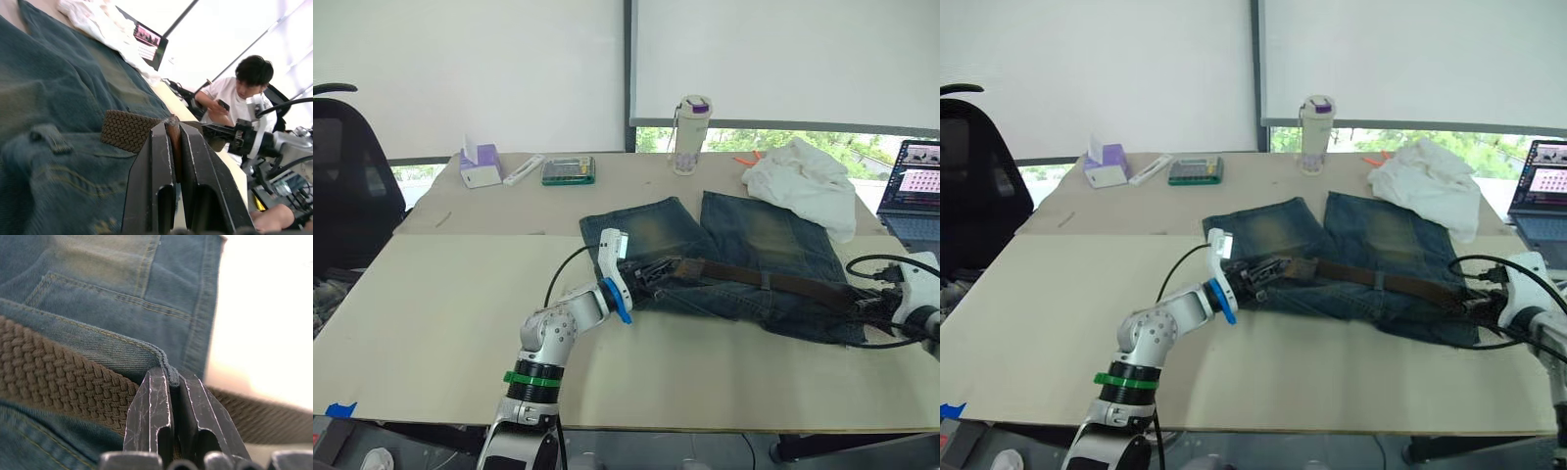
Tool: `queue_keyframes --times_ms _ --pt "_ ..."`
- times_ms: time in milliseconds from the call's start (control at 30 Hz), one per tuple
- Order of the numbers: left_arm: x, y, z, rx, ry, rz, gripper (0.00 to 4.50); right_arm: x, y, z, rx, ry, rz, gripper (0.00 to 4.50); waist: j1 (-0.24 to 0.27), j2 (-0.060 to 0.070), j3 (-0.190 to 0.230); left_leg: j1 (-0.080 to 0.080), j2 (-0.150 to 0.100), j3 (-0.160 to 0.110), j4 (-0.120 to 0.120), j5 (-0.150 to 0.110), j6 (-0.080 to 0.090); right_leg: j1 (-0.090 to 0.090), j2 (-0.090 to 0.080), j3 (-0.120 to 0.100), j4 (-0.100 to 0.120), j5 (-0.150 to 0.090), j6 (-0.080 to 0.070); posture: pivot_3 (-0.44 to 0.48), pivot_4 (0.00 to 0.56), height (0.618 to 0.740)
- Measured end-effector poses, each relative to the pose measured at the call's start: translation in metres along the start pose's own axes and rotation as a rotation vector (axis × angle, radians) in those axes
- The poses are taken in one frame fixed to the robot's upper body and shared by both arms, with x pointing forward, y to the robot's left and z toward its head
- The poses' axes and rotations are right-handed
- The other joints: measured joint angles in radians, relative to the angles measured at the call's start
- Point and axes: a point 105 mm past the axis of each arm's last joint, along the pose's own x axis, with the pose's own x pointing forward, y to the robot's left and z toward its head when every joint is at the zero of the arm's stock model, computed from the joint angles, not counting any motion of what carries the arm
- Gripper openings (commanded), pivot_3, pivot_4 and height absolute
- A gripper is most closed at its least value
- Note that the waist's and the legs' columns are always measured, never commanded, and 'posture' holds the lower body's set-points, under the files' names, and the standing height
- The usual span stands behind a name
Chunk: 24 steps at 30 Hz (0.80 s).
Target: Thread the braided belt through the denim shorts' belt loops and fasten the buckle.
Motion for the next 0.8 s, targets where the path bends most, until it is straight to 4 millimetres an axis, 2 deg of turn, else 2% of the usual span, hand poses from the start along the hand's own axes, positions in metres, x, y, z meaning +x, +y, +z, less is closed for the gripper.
queue_keyframes --times_ms 100,200,233,267,333,533,567,600,633,667,767,800 --pt "-0.001 0.0 -0.005 -0.02 0.028 -0.008 0.0 -0.002 -0.009 -0.001 -0.051 -0.008 -0.051 0.06 0.0 0.0 0.0 0.0 0.0 0.0 0.0 0.0 0.0 0.0 0.0 0.0 0.0 0.0 0.0 0.0 0.15 0.74" --pt "-0.007 0.002 -0.011 -0.057 0.056 -0.006 0.0 -0.003 -0.006 0.002 -0.059 -0.034 -0.034 0.06 -0.001 0.0 0.0 0.0 0.0 0.0 0.0 0.0 0.0 0.0 0.0 0.0 0.0 0.0 0.0 0.0 0.15 0.74" --pt "-0.01 0.003 -0.013 -0.072 0.064 -0.002 0.0 -0.003 -0.002 0.006 -0.046 -0.054 -0.009 0.89 -0.001 0.0 0.0 0.0 0.0 0.0 0.0 0.0 0.0 0.0 0.0 0.0 0.0 0.0 0.0 0.0 0.15 0.74" --pt "-0.013 0.005 -0.013 -0.087 0.066 0.004 0.0 -0.004 0.005 0.011 -0.004 -0.086 0.026 1.11 -0.002 0.0 0.0 0.0 0.001 0.0 0.0 0.0 0.0 0.0 0.0 0.0 0.0 0.0 0.0 0.0 0.15 0.74" --pt "-0.019 0.008 -0.012 -0.108 0.068 0.021 0.0 -0.004 0.018 0.021 0.052 -0.135 0.104 1.87 -0.007 0.0 0.0 0.0 0.001 0.0 0.0 0.0 0.0 0.0 0.001 0.001 0.001 0.0 0.0 0.0 0.15 0.74" --pt "-0.041 0.015 -0.004 -0.145 0.056 0.06 0.0 -0.015 0.032 0.066 0.196 -0.366 0.198 3.94 -0.012 0.0 0.0 0.0 0.002 0.0 0.0 0.0 0.0 0.0 0.001 0.0 0.002 0.0 0.0 0.0 0.15 0.74" --pt "-0.044 0.016 -0.005 -0.147 0.062 0.069 0.0 -0.017 0.035 0.07 0.223 -0.383 0.215 4.23 -0.012 0.0 0.0 0.0 0.002 0.0 0.0 0.0 0.0 0.0 0.001 0.0 0.002 0.0 0.0 0.0 0.15 0.74" --pt "-0.048 0.018 -0.005 -0.156 0.066 0.078 0.0 -0.02 0.04 0.072 0.267 -0.395 0.254 4.23 -0.009 0.0 0.0 0.0 0.002 -0.001 0.0 0.0 0.0 0.0 0.0 0.0 0.002 0.0 0.0 0.0 0.15 0.74" --pt "-0.05 0.019 -0.005 -0.164 0.063 0.081 0.0 -0.021 0.046 0.073 0.291 -0.397 0.291 4.23 -0.008 0.0 0.0 0.0 0.002 -0.001 0.0 0.0 0.0 0.0 0.0 0.0 0.002 0.0 0.0 0.0 0.15 0.74" --pt "-0.053 0.02 -0.005 -0.174 0.055 0.089 0.0 -0.025 0.062 0.074 0.34 -0.398 0.381 4.23 -0.007 0.0 0.0 0.0 0.002 -0.001 0.0 0.0 0.0 0.0 0.0 0.0 0.002 0.0 0.0 0.0 0.15 0.74" --pt "-0.057 0.02 -0.002 -0.227 0.02 0.09 0.0 -0.04 0.128 0.066 0.491 -0.347 0.701 4.23 -0.008 0.001 0.0 -0.001 0.003 -0.003 0.0 0.0 0.0 0.0 0.0 0.0 0.003 0.0 0.0 0.0 0.15 0.74" --pt "-0.057 0.018 -0.001 -0.247 0.007 0.08 0.0 -0.041 0.143 0.063 0.52 -0.316 0.76 4.23 -0.007 0.001 0.0 -0.001 0.002 -0.003 0.0 0.0 0.0 0.0 -0.001 0.0 0.002 0.0 0.0 0.0 0.15 0.74"
